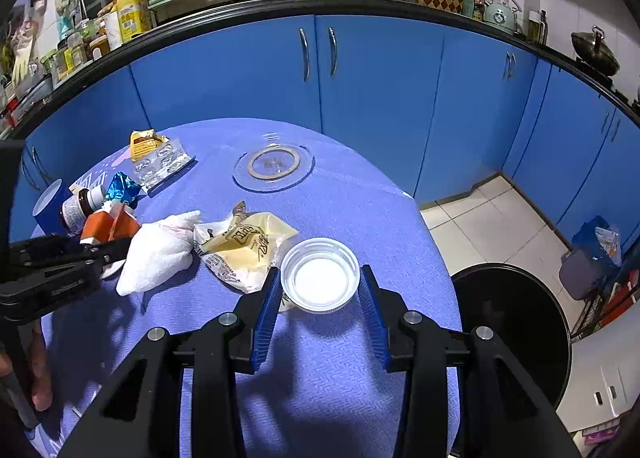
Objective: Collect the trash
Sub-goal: 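Carry the white lid to the bin with the right gripper while the left carries the carton, then open the right gripper over the bin while the left gripper drops the carton in, then move both grippers back over the table toward the white plastic bag, then grasp the white plastic bag with the left gripper while the right grasps the cream snack wrapper, then lift and carry the snack wrapper to the bin with the right gripper while the left carries the bag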
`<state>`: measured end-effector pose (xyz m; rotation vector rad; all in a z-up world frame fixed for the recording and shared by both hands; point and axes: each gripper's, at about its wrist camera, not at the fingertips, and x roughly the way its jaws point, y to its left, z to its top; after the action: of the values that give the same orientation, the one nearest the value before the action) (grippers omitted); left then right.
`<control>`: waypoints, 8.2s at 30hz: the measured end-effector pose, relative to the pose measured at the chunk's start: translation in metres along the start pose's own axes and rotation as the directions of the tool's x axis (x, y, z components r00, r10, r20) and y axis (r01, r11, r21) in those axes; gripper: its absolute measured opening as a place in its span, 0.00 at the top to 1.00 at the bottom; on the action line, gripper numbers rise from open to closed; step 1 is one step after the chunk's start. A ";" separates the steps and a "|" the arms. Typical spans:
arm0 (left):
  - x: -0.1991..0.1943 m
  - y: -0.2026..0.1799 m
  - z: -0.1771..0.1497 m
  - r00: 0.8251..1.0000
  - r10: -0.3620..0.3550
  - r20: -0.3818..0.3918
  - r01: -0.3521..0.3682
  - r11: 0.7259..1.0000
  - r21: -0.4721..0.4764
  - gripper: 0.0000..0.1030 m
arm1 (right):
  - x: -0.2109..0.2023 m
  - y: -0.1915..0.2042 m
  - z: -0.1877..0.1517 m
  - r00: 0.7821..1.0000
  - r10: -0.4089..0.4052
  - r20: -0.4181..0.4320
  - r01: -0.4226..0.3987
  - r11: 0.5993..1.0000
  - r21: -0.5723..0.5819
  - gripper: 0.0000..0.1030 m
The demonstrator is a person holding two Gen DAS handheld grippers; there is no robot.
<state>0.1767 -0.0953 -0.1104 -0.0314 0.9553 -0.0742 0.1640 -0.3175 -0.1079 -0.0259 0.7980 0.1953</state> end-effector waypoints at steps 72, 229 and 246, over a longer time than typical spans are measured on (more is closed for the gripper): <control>-0.033 -0.241 0.025 0.981 -0.165 0.098 0.113 0.909 0.402 0.65 | -0.069 -0.149 -0.019 0.976 -0.162 0.145 0.141 0.980 0.141 0.61; -0.017 -0.038 0.018 0.991 -0.116 0.073 0.098 0.972 0.213 0.79 | -0.003 0.036 0.012 0.999 0.022 -0.025 -0.025 0.989 -0.144 0.94; -0.057 -0.061 0.018 0.980 -0.168 0.111 0.137 0.961 0.240 0.79 | -0.060 0.010 0.004 0.998 -0.006 0.058 0.012 0.995 -0.098 0.98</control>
<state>0.1558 -0.1523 -0.0502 0.1041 0.8069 -0.3224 0.1243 -0.3172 -0.0618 -0.1163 0.7301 0.2261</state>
